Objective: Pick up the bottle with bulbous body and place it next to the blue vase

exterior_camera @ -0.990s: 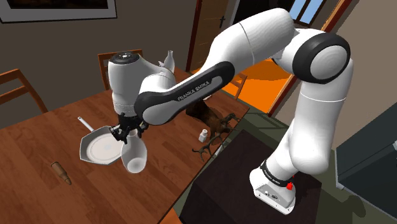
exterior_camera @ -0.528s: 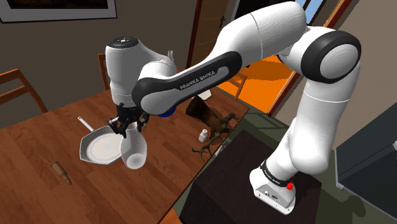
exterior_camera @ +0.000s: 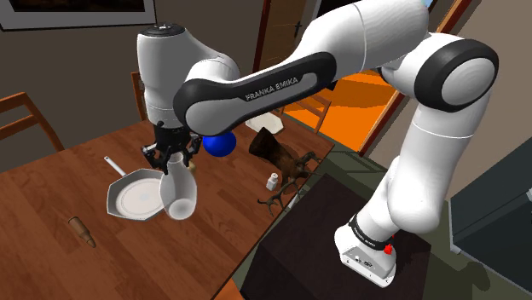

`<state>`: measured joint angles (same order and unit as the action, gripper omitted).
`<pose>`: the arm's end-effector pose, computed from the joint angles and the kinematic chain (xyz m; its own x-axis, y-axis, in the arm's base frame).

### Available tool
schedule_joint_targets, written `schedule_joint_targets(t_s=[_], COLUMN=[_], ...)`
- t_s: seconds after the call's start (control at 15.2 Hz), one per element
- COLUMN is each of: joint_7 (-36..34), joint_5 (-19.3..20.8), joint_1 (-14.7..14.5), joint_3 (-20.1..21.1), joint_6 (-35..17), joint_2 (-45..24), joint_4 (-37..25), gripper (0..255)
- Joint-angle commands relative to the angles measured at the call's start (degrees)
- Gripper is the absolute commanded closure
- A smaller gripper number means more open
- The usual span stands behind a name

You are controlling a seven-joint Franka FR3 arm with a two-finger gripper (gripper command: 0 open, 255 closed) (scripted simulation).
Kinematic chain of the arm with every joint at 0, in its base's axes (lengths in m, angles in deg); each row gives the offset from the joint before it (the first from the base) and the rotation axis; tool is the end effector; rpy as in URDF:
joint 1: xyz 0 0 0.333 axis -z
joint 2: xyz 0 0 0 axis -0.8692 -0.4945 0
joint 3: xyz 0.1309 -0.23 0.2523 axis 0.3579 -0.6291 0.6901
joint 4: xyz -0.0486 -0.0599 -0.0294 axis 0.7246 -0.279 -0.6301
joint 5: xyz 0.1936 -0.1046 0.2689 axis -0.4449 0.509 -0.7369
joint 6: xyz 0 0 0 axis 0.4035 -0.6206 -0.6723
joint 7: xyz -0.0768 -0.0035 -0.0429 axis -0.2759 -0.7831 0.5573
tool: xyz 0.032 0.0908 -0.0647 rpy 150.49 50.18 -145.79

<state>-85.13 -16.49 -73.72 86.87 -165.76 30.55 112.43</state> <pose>0.4833 0.3539 0.4677 0.9848 -0.1654 0.0521 -0.1659 -0.9861 0.0051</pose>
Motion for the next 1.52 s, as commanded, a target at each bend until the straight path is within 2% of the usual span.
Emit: schedule_joint_targets(t_s=[0.0, 1.45], joint_7=[0.17, 2.08], joint_5=[-0.29, -2.29], joint_1=[-0.02, -0.23], joint_3=[0.13, 0.89], joint_6=[1.37, 17.32], joint_2=[0.40, 3.05], joint_4=[-1.03, -14.71], gripper=[255, 255])
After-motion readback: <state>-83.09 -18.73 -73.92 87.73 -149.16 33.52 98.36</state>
